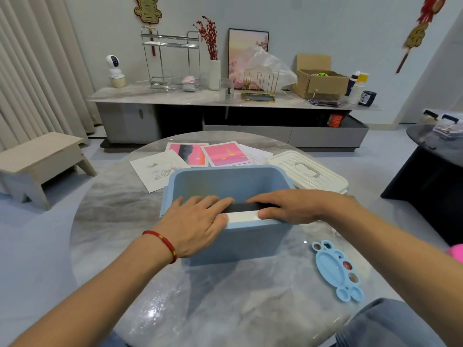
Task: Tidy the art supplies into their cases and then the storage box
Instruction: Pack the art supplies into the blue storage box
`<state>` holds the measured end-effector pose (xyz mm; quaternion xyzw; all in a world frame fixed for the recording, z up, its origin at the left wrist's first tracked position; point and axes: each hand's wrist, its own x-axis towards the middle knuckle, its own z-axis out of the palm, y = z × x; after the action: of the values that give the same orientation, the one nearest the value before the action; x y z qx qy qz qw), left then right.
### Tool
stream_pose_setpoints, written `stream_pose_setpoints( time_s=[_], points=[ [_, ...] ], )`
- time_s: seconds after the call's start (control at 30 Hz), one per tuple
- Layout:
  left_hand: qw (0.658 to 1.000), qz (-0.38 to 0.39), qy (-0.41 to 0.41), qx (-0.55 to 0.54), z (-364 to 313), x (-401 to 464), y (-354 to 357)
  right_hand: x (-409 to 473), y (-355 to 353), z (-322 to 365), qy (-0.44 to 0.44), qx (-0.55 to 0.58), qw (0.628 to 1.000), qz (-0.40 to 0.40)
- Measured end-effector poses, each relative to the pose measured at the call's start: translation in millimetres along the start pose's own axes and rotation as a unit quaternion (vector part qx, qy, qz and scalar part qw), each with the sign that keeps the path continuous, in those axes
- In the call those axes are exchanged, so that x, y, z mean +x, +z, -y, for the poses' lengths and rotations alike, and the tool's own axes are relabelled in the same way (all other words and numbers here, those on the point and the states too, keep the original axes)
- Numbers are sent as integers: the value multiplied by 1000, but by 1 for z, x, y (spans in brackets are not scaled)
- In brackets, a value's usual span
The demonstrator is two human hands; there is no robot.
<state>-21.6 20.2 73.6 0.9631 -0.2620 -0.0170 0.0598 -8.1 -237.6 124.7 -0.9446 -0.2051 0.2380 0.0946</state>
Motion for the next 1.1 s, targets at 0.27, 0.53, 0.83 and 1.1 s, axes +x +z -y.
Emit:
stream_pose_setpoints(
  time_s=[0.27,0.53,0.83,1.1],
  points=[
    [997,-56,-12,-54,-4,11,-17,-5,4,-34,-27,272,912,-306],
    [942,-221,-75,-242,51,63,-55,36,2,-104,83,464,779,-413],
    [918,64,-388,-45,211,164,51,183,-62,-144,114,208,950,-201],
    [908,-12,-408,-95,252,217,97,307,-63,-175,154,-15,983,-102]
  ],
)
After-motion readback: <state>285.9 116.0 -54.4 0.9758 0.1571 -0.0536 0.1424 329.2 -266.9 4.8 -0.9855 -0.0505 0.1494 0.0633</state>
